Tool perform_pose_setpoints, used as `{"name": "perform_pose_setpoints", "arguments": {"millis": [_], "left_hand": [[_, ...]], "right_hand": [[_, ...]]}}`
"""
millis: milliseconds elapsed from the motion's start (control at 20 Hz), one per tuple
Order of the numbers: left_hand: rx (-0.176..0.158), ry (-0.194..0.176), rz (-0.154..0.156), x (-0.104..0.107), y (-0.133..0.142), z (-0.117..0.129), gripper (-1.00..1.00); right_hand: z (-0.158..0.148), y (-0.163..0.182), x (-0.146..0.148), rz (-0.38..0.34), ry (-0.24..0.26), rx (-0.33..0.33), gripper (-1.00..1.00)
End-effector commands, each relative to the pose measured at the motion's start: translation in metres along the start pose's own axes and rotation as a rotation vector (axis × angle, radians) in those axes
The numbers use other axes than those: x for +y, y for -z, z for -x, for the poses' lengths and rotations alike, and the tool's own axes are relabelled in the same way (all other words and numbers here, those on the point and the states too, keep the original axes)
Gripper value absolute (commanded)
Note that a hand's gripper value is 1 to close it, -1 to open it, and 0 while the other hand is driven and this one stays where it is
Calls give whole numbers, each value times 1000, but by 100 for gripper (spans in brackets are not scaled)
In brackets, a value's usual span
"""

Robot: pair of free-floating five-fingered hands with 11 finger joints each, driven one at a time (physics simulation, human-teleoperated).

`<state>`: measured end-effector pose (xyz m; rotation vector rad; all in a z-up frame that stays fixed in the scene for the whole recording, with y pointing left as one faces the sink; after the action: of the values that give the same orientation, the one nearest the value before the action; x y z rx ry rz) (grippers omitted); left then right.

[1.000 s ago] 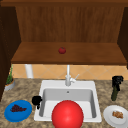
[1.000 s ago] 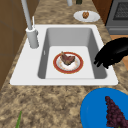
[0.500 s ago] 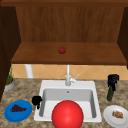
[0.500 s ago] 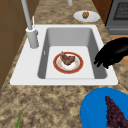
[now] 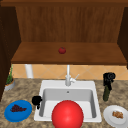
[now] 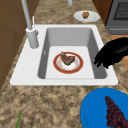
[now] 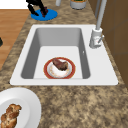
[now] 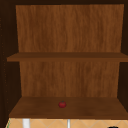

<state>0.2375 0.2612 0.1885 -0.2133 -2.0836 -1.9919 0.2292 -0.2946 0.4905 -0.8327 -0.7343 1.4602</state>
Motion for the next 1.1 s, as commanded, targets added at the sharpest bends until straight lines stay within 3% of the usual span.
{"name": "perform_pose_setpoints", "arguments": {"millis": [0,550,750,1050], "left_hand": [[0,0,0,0,0,0,0],[0,0,0,0,0,0,0],[0,0,0,0,0,0,0],[0,0,0,0,0,0,0]], "right_hand": [[-11,-30,-12,4,0,0,100],[-49,-105,-64,4,-26,17,100],[-55,-129,-86,-5,-13,9,100],[-64,-163,-122,-3,-32,21,100]]}}
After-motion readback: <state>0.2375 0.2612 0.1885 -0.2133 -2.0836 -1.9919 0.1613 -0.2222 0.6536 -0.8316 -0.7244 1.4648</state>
